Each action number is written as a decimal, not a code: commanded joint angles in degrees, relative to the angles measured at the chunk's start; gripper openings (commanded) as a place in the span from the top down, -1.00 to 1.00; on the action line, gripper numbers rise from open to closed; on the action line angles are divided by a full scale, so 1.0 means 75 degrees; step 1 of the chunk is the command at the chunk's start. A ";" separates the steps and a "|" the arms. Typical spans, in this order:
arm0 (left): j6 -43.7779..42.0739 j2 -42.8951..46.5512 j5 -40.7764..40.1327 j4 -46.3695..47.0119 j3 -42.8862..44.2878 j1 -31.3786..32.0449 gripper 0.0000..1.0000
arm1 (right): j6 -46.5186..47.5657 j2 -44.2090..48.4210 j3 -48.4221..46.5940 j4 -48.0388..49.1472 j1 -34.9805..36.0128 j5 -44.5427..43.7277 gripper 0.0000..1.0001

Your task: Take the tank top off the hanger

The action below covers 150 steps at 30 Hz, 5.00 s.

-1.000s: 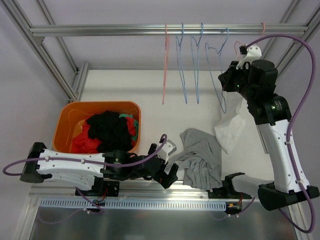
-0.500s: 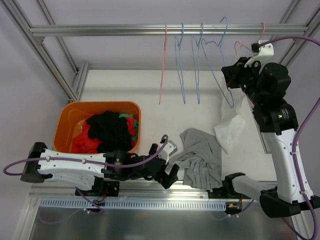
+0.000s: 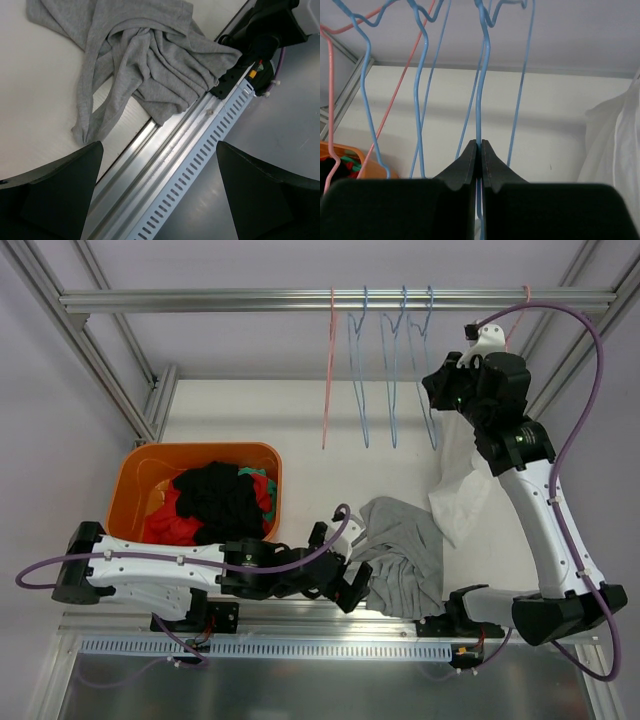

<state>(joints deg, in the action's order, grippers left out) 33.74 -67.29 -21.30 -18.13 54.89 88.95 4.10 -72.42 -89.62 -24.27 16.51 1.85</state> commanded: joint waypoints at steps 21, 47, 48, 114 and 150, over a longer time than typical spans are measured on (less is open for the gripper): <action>-0.0771 -0.6109 0.0098 0.0742 0.3778 -0.1078 -0.97 | 0.0286 0.6687 0.1438 -0.2939 -0.0057 0.1165 -0.99; 0.2051 -0.0862 -0.4518 -0.4786 0.2875 -0.0961 1.00 | -0.0125 0.8649 0.1942 -0.3385 -0.0022 0.2391 -0.99; 0.2285 -0.0570 -0.4670 -0.5114 0.3108 -0.1042 1.00 | -0.0113 0.8625 0.1931 -0.3373 -0.0022 0.2379 -0.99; -0.1334 0.5620 0.4773 -0.3829 0.0533 -0.7735 -0.97 | 0.2326 -0.1593 -0.3882 -0.3865 -0.2635 0.0209 -0.03; -0.1159 0.4580 0.6237 -0.2471 0.0976 -0.7735 -0.97 | 0.0485 0.2032 -0.0382 -0.1837 -0.2835 0.2226 0.99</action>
<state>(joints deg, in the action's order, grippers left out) 23.92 -29.54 19.94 -43.79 58.13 31.40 8.99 -65.25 -96.99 -39.03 -4.32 16.53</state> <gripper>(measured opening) 0.986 0.044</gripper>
